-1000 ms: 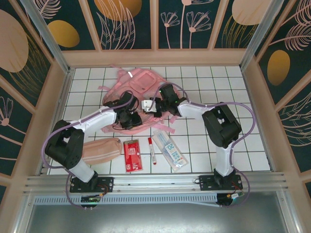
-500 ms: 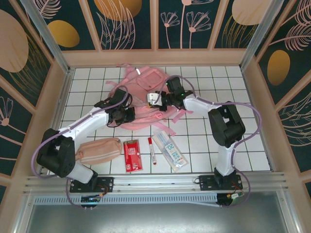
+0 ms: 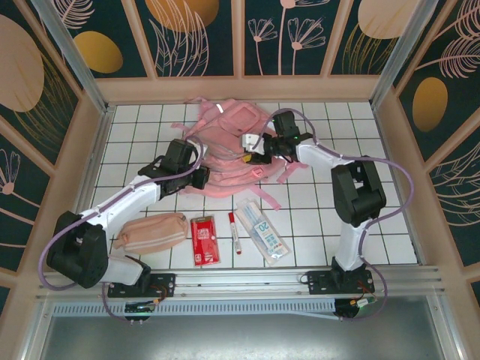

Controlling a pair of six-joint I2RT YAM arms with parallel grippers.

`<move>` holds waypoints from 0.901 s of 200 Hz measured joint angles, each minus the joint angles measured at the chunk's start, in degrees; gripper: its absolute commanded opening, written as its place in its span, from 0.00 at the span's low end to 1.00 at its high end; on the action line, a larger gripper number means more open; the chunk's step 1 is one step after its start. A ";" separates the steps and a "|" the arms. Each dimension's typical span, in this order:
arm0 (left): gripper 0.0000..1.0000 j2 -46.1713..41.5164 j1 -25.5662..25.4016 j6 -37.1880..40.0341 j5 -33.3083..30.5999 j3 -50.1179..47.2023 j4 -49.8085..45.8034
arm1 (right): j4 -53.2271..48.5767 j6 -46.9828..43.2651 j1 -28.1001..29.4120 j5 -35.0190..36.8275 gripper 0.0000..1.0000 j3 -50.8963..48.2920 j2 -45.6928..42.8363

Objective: Pack the student bag

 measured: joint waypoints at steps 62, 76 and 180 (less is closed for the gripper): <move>0.00 -0.02 0.44 0.85 9.42 0.00 4.72 | 13.60 14.93 3.82 -4.35 0.58 -12.41 -13.03; 0.00 0.00 0.44 0.81 10.88 0.00 5.64 | 16.02 16.79 7.15 -1.97 0.58 -13.29 -12.68; 0.00 2.82 0.44 0.33 12.66 -0.09 8.35 | 0.63 9.64 10.84 11.15 0.17 -5.25 -4.55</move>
